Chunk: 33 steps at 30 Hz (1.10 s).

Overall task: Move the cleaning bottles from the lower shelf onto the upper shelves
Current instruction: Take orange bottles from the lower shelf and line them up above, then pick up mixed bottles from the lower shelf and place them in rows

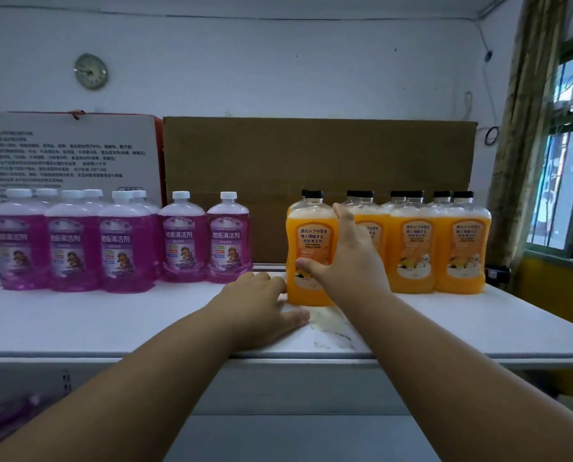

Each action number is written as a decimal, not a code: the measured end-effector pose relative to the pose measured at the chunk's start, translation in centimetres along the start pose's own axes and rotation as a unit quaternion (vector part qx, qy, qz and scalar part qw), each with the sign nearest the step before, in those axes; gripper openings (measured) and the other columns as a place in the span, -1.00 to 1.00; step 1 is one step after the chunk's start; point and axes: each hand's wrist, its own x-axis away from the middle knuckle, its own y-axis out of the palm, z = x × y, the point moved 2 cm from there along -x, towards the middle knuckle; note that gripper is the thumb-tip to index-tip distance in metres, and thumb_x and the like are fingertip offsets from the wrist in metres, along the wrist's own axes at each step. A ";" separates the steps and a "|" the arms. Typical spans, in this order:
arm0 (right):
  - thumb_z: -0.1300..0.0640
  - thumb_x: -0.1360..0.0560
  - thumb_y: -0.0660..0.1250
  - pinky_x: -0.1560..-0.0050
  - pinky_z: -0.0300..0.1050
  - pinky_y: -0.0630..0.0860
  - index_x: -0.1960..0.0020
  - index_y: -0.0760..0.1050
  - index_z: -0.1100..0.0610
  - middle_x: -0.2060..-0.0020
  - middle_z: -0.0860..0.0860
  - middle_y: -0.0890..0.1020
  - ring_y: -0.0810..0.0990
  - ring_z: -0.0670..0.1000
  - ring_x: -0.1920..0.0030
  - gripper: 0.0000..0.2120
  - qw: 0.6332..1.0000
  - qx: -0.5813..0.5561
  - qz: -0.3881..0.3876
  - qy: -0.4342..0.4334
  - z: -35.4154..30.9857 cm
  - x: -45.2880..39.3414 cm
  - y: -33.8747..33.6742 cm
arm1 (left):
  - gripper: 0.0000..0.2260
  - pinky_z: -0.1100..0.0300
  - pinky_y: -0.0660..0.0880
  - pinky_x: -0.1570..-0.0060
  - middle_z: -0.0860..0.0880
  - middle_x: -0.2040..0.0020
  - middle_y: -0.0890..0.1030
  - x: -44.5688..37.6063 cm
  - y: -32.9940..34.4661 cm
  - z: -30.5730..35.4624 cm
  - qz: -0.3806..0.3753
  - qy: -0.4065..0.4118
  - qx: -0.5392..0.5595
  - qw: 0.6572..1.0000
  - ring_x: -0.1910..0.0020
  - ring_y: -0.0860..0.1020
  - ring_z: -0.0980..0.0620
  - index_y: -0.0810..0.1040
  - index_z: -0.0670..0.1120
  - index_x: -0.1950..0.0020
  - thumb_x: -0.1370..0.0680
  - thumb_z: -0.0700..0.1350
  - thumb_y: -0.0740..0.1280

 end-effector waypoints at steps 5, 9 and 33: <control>-0.35 -0.37 0.40 -0.28 0.11 0.42 -0.52 -0.08 -0.11 -0.41 0.10 0.33 0.31 0.13 -0.41 -0.06 0.998 0.013 0.027 -0.048 -1.3 2.1 -2.7 | -0.44 0.09 0.47 -0.18 0.04 -0.34 0.52 2.1 -1.4 1.3 0.074 -0.045 0.000 0.996 -0.24 0.49 0.03 0.40 0.05 -0.41 -0.51 0.33 0.28; -0.19 -0.43 0.42 -0.15 -0.12 0.27 -0.45 0.16 -0.02 -0.31 0.08 0.42 0.37 0.07 -0.30 -0.28 0.985 -0.045 0.053 -0.159 -3.4 6.1 -5.3 | -0.62 0.11 0.46 -0.06 0.09 -0.15 0.58 7.7 -1.2 2.8 0.241 -0.011 0.026 0.970 -0.08 0.48 0.08 0.49 0.08 -0.23 -0.52 0.25 0.27; -0.11 -0.46 0.39 -0.03 -0.19 0.29 -0.32 0.43 0.02 -0.14 -0.05 0.42 0.37 -0.06 -0.13 -0.53 0.956 -0.100 -0.228 -0.156 -16.6 22.9 19.2 | -0.69 0.05 0.42 -0.12 0.02 -0.18 0.55 20.8 18.9 -26.6 0.041 -0.155 0.065 0.985 -0.12 0.50 -0.01 0.47 0.02 -0.26 -0.59 0.14 0.23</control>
